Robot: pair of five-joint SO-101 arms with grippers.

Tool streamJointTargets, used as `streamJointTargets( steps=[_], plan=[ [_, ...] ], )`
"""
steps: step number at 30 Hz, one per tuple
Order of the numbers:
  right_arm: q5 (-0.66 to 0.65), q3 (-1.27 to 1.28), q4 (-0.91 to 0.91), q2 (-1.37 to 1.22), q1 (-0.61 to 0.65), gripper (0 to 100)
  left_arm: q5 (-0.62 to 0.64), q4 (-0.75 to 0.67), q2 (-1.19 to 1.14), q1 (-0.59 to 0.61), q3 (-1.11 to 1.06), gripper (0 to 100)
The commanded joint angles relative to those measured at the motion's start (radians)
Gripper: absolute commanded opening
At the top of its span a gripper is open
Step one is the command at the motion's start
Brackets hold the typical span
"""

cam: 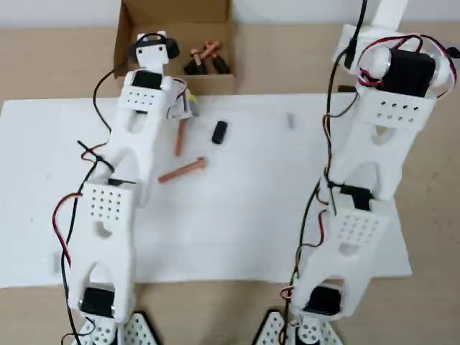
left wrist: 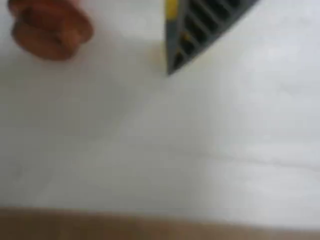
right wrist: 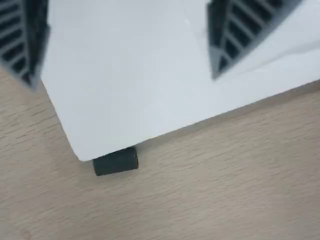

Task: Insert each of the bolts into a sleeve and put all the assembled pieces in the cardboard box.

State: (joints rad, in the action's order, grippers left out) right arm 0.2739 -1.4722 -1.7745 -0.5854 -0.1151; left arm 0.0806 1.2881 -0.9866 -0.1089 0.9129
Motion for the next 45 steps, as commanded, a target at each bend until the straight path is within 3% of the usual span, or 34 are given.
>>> streamJointTargets(
  steps=[1, 5, 13, 24, 36, 45],
  plan=[
    [0.008, 0.002, -0.015, 0.067, -0.015, 26.0, 0.006, 0.043, -0.022, 0.0, 0.08, 18],
    [0.008, 0.002, -0.015, 0.067, -0.016, 26.0, 0.005, 0.132, -0.05, 0.002, 0.126, 9],
    [0.008, 0.002, -0.015, 0.067, -0.016, 26.0, 0.005, 0.25, -0.058, 0.003, 0.192, 19],
    [0.008, -0.001, -0.015, 0.067, -0.019, 26.0, -0.072, 0.437, -0.054, 0.006, 0.376, 20],
    [0.008, -0.005, -0.015, 0.068, -0.021, 26.0, -0.072, 0.442, -0.067, 0.009, 0.374, 20],
    [0.008, 0.001, -0.015, 0.102, -0.021, 26.0, -0.069, 0.413, -0.239, 0.011, 0.41, 20]
  ],
)
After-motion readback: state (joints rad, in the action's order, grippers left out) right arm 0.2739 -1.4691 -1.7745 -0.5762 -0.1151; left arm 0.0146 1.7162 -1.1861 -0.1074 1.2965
